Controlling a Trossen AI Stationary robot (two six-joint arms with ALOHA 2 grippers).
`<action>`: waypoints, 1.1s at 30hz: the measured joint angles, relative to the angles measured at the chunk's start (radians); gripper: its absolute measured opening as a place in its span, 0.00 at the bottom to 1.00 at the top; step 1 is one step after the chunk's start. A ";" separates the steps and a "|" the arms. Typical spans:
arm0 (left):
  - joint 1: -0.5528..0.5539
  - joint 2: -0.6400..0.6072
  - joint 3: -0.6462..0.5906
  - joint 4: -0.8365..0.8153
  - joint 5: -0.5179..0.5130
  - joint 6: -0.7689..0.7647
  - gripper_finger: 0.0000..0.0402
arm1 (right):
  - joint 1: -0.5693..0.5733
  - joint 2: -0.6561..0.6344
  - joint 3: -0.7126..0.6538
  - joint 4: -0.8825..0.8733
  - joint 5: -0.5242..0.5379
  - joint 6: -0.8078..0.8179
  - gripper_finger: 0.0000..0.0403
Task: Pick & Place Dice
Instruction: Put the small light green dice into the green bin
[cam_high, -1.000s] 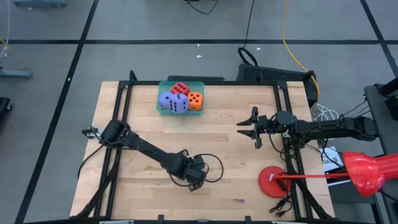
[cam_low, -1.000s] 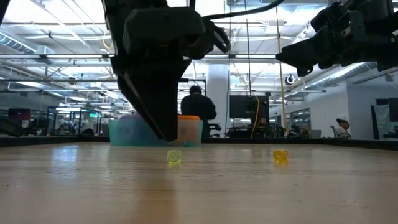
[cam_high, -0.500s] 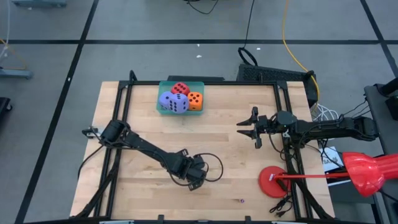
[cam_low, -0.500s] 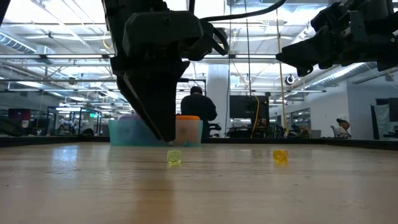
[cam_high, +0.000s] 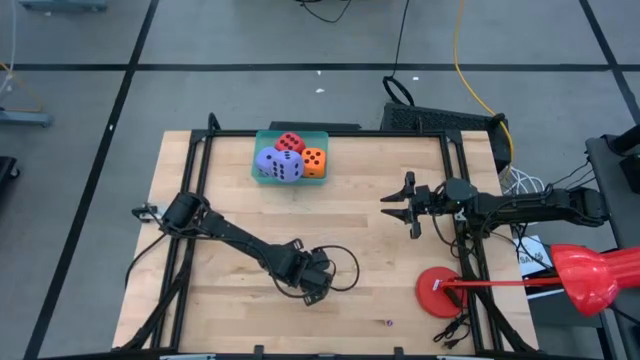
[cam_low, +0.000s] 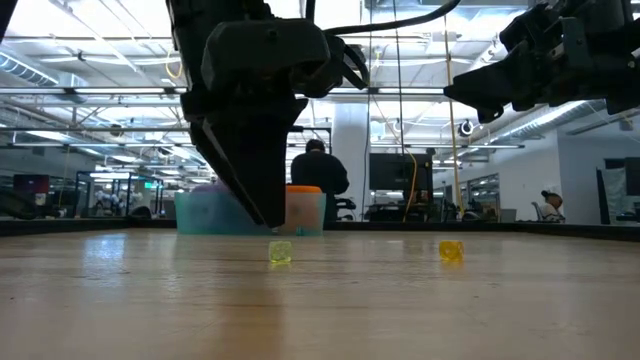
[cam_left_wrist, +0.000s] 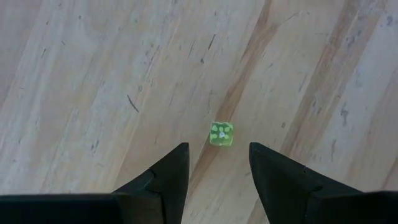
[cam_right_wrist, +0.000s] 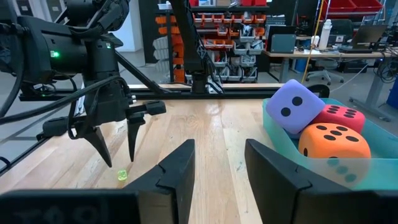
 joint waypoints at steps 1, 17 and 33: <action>0.000 0.000 0.000 0.000 0.000 0.000 0.45 | 0.000 0.000 0.000 0.000 0.000 0.000 0.32; 0.007 0.049 0.004 0.043 0.059 -0.002 0.45 | 0.000 0.000 0.000 0.000 0.000 0.000 0.32; 0.031 0.062 0.004 0.062 0.071 -0.027 0.45 | 0.000 0.000 0.000 0.000 0.000 0.000 0.32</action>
